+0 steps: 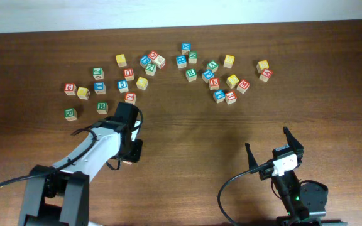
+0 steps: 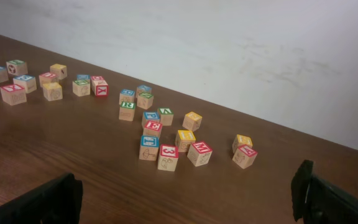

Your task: Spell out ICRA

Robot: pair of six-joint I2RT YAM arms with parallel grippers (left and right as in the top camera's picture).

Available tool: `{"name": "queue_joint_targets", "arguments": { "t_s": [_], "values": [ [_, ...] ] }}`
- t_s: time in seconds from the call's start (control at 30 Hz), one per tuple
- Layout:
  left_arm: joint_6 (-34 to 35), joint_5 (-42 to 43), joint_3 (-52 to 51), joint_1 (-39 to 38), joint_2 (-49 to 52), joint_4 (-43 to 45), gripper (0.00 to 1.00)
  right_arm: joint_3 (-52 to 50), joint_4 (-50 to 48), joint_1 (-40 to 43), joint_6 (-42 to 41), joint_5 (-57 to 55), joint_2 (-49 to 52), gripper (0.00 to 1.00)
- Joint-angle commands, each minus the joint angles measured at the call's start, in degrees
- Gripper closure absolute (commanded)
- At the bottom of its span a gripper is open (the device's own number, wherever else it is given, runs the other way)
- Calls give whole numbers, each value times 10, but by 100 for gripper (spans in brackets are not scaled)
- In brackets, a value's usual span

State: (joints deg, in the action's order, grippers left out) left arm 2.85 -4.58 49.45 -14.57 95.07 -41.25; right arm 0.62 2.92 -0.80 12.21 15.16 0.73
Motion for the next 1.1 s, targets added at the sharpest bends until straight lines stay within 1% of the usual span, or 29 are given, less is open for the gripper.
{"name": "queue_joint_targets", "arguments": {
  "t_s": [0.0, 0.2, 0.23, 0.3, 0.37, 0.47, 0.53, 0.6, 0.63, 0.73, 0.83, 1.0, 1.07],
  "values": [
    [8, -3, -19, 0, 18, -16, 69, -3, 3, -3, -2, 7, -4, 2],
    [19, -3, -18, 0, 18, -21, 73, -3, 3, -3, -2, 7, -4, 2],
    [28, -3, -18, 0, 18, -21, 71, -3, 3, -3, -2, 7, -4, 2],
    [30, -3, -18, 0, 18, -21, 60, -3, 3, -3, -2, 7, -4, 2],
    [30, -3, -18, 0, 18, -27, 59, -3, 3, -3, -2, 7, -4, 2],
    [30, -3, -18, 0, 18, -36, 64, -3, 3, -3, -2, 7, -4, 2],
    [30, -3, -18, 0, 18, -36, 63, -3, 3, -3, -2, 7, -4, 2],
    [30, -3, -18, 0, 18, -35, 68, -3, 3, -3, -2, 7, -4, 1],
    [30, -3, -18, 0, 18, -33, 69, -3, 3, -3, -2, 7, -4, 2],
    [35, -4, -18, 0, 18, -19, 69, -3, 3, -3, -2, 7, -4, 2],
    [44, -3, -12, 4, 18, -3, 67, -3, 3, -3, -2, 7, -4, 1],
    [44, -3, 39, 40, 18, -6, 76, -3, 3, -3, -2, 7, -4, 2],
    [44, -3, 54, 50, 18, -6, 76, -3, 3, -3, -2, 7, -4, 2]
  ]
}}
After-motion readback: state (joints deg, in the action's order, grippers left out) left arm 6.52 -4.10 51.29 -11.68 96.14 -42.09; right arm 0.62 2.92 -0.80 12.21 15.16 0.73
